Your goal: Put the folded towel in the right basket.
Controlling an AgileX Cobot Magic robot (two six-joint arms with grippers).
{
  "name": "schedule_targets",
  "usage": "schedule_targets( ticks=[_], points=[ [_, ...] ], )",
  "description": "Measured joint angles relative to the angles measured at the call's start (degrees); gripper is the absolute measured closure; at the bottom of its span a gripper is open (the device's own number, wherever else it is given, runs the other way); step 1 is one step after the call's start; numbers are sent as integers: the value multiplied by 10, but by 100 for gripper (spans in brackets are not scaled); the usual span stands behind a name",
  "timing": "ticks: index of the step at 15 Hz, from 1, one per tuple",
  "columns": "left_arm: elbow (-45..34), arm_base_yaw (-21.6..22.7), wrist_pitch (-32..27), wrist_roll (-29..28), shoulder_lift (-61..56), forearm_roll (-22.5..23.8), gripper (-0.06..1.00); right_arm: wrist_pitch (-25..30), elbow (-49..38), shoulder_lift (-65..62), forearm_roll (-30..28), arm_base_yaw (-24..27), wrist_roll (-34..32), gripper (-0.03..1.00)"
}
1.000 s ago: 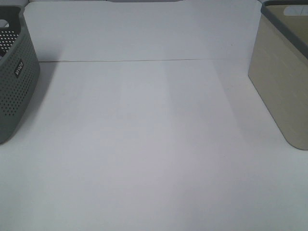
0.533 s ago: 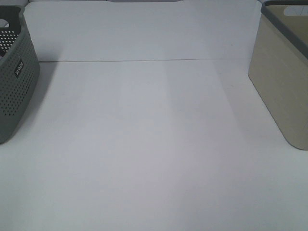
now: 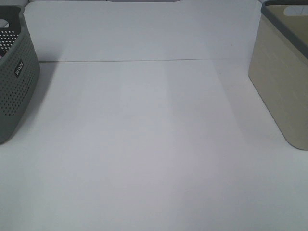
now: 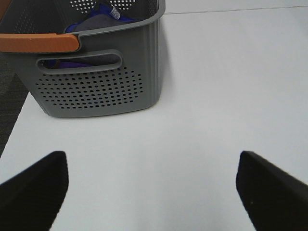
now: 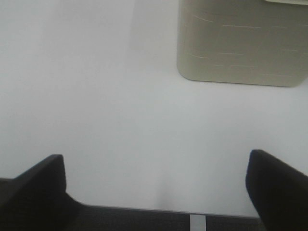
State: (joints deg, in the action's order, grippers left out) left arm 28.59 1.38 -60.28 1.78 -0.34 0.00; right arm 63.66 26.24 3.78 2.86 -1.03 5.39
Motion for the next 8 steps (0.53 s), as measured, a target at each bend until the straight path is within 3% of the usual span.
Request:
schedule_targets(
  ticks=[8],
  points=[
    [0, 0, 0, 0, 0, 0, 6, -1, 0, -40, 1, 21, 0, -1]
  ],
)
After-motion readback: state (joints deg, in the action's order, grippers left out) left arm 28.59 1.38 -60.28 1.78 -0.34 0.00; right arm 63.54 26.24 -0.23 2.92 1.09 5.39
